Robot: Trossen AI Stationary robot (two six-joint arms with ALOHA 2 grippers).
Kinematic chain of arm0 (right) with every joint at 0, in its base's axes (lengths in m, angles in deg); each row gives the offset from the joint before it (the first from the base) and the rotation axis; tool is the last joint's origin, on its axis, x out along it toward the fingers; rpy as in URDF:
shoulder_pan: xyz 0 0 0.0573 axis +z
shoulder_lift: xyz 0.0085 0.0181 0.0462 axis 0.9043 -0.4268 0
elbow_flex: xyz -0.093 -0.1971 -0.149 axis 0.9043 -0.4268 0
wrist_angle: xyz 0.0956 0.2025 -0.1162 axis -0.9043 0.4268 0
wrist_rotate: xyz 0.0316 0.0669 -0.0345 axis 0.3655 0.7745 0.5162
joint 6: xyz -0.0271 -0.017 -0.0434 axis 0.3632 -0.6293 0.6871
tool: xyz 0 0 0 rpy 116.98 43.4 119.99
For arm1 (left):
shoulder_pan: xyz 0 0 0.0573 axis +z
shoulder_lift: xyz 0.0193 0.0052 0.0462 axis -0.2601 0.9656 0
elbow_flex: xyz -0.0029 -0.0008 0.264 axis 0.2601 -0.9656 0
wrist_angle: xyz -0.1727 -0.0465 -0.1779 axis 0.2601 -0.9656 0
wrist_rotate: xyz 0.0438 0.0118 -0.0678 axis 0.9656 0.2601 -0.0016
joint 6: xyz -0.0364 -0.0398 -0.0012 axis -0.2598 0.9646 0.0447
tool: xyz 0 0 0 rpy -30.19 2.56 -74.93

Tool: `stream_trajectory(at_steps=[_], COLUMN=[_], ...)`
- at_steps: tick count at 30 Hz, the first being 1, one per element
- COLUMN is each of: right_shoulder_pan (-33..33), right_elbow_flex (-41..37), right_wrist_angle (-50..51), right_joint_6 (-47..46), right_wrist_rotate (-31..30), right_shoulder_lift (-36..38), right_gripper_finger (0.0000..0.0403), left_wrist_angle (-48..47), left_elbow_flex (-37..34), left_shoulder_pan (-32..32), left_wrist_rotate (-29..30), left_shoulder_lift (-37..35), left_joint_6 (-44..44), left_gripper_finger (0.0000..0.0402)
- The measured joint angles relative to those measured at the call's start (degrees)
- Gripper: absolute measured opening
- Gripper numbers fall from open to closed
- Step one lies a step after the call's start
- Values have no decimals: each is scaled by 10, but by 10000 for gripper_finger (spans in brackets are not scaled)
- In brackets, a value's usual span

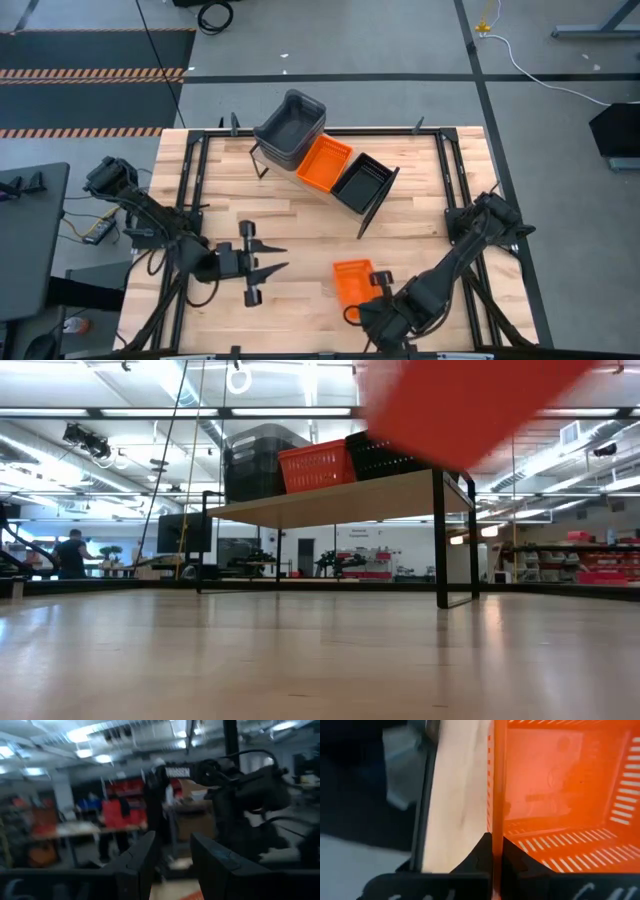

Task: Stack baskets on shelf by color
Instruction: Stack the orange basket on top of the other orange baskets on the shelf

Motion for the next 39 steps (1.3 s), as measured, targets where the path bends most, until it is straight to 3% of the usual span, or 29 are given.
stream_trajectory(at_steps=[7, 11, 22, 30, 39], right_shoulder_pan=[-47, -108, -308, -376, -414], right_elbow_flex=[176, 246, 283, 283, 266], right_wrist_angle=[81, 98, 87, 76, 95], right_joint_6=[89, 114, 127, 132, 130], right_wrist_rotate=[-145, -186, -101, -68, -59], right_shoulder_lift=[0, 0, -4, -4, -6], right_gripper_finger=[9, 9, 9, 9, 9], left_wrist_angle=[145, 186, 152, 152, 155], left_elbow_flex=[0, 0, 0, 0, 0], left_shoulder_pan=[-1, 1, 36, 29, -23], left_wrist_rotate=[2, 2, 2, 6, 106], left_shoulder_lift=[0, -1, 0, -4, -33], left_joint_6=[-154, -199, -139, -171, -234], left_gripper_finger=[130, 130, 130, 130, 130])
